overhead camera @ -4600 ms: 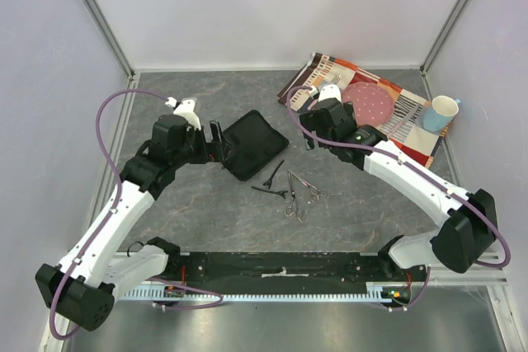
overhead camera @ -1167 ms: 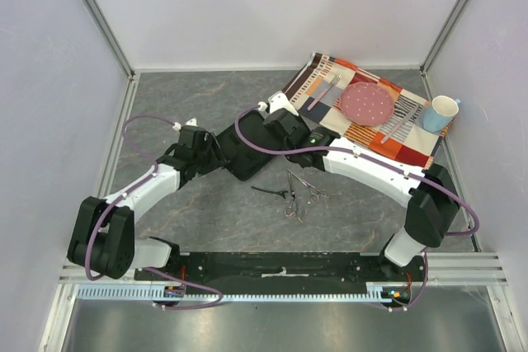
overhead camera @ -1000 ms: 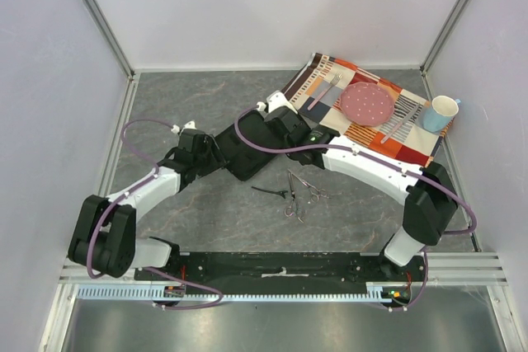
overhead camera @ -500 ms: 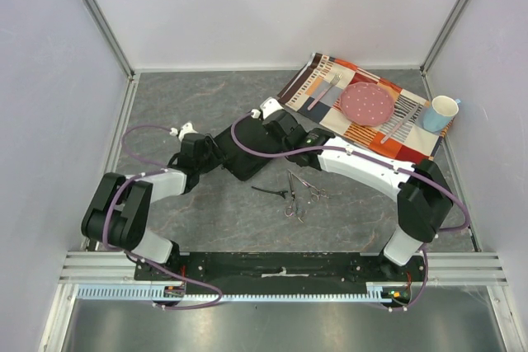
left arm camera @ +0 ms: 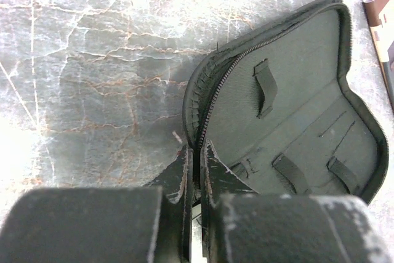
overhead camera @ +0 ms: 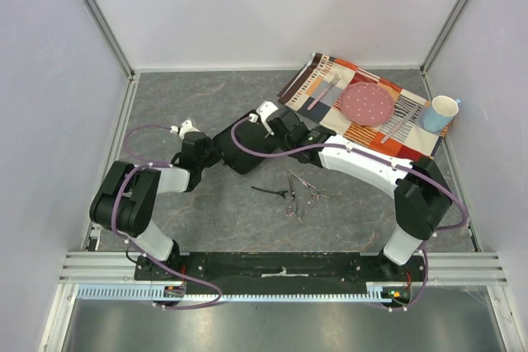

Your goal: Sort the hair-cutting tools

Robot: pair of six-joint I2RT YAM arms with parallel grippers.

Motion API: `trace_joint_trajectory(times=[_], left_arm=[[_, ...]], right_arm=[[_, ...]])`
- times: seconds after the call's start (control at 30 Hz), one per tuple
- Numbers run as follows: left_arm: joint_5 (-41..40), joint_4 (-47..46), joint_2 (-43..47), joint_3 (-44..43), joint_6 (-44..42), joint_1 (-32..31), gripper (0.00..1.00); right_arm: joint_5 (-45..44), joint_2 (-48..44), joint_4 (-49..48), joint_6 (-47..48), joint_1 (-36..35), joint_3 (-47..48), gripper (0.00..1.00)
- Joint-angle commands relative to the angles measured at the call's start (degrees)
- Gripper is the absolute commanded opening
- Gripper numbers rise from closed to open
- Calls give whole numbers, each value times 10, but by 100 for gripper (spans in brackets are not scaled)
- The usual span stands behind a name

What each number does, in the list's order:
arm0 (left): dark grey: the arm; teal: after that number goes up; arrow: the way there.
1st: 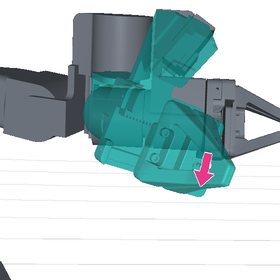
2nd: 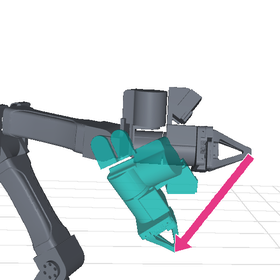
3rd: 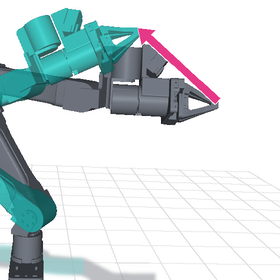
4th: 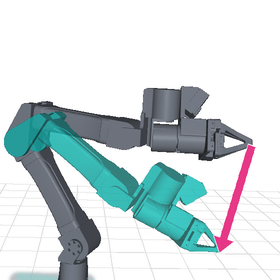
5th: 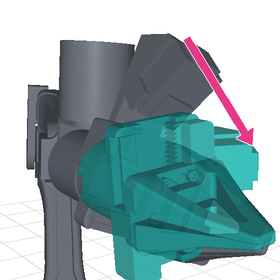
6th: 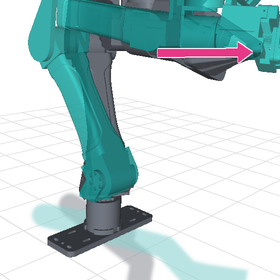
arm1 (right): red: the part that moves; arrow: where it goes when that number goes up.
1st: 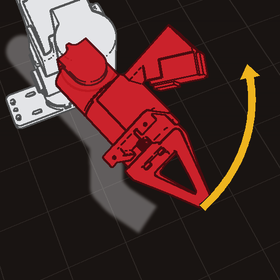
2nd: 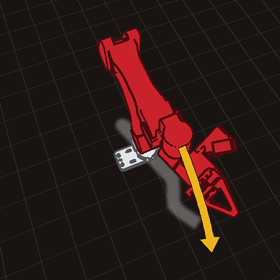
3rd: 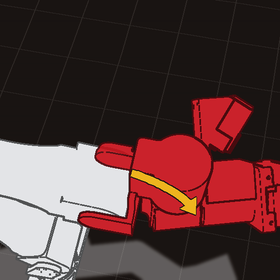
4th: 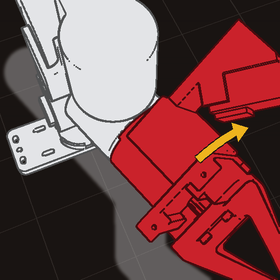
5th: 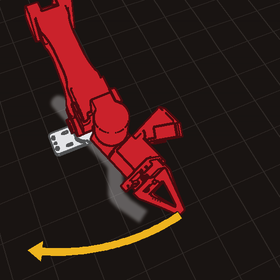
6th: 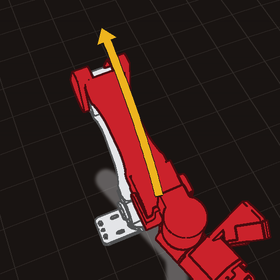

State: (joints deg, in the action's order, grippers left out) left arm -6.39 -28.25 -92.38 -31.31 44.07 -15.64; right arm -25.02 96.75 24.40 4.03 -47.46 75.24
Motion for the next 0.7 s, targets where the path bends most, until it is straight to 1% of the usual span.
trace_joint_trajectory(times=[0.0, 0.07, 0.1, 0.17, 0.2, 0.27, 0.3, 0.37, 0.4, 0.47, 0.5, 0.53, 0.57, 0.6, 0.67], left_arm=[[26, -17, -18, -17, -30, 10, 2], [59, -14, -28, -38, -54, 12, 2], [105, -15, -32, -45, -79, 14, 2], [152, -16, -48, -69, -105, 22, 2], [195, -18, -54, -77, -112, 25, 2], [235, -25, -71, -100, -140, 28, 2], [267, -19, -75, -110, -149, 29, 2], [298, 15, -85, -146, -182, 28, 2], [326, 30, -91, -159, -194, 28, 2], [346, 64, -97, -196, -235, 28, 2], [361, 110, -101, -208, -251, 28, 2], [367, 132, -103, -233, -267, 28, 2], [374, 157, -105, -244, -295, 29, 2], [381, 186, -108, -253, -306, 28, 2], [393, 192, -108, -261, -333, 29, 2]], right_arm=[[60, 17, -10, 42, 16, 2, 0], [73, 31, -8, 79, 21, 3, 0], [77, 37, -8, 90, 23, 6, 0], [85, 50, -12, 143, 28, 6, 0], [81, 55, -15, 159, 31, 8, 0], [72, 70, -23, 192, 40, 16, 0], [86, 74, -22, 208, 45, 27, 0], [107, 82, -19, 249, 60, 35, 0], [123, 85, -20, 284, 64, 40, 0], [136, 97, -23, 314, 75, 48, 0], [143, 102, -22, 341, 77, 56, 0], [154, 110, -22, 352, 80, 60, 0], [161, 114, -22, 364, 84, 61, 0], [169, 117, -21, 385, 88, 63, 0], [197, 123, -16, 402, 96, 62, 0]])
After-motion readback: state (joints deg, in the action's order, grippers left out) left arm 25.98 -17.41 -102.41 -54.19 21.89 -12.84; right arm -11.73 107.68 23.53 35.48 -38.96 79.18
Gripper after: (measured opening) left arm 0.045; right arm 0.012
